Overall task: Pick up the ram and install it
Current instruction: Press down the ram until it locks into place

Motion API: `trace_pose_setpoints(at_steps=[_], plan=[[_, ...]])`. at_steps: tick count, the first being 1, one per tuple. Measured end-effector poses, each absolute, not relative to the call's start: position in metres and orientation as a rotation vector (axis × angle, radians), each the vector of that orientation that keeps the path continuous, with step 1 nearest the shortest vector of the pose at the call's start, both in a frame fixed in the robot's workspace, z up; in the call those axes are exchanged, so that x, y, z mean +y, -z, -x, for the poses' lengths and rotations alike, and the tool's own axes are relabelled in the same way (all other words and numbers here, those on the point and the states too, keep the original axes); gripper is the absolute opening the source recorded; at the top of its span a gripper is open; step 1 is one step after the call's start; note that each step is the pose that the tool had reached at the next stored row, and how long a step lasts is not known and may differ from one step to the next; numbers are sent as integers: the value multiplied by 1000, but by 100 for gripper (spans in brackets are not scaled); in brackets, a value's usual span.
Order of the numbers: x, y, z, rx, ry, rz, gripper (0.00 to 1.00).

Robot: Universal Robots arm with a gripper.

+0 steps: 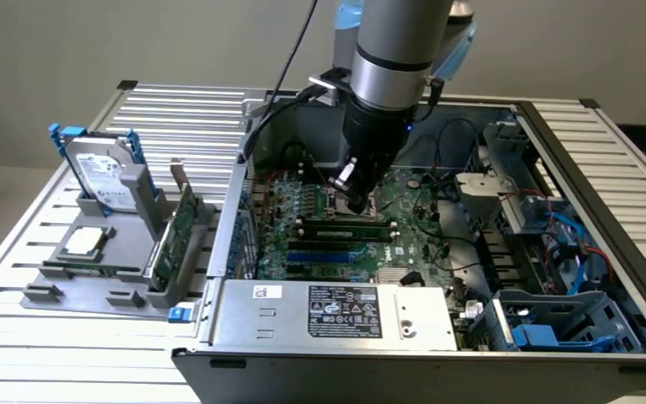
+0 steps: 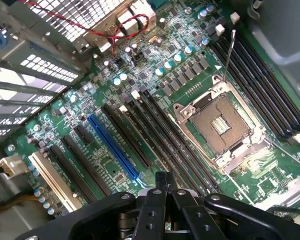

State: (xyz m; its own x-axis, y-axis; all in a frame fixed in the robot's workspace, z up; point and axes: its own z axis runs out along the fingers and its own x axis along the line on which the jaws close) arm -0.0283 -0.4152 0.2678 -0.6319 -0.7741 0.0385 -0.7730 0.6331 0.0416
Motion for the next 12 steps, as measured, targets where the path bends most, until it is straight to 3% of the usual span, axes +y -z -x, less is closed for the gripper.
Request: trace_pose_setpoints(at_steps=[12], plan=[[-415, -268, 28, -2903, 37, -1058, 11]])
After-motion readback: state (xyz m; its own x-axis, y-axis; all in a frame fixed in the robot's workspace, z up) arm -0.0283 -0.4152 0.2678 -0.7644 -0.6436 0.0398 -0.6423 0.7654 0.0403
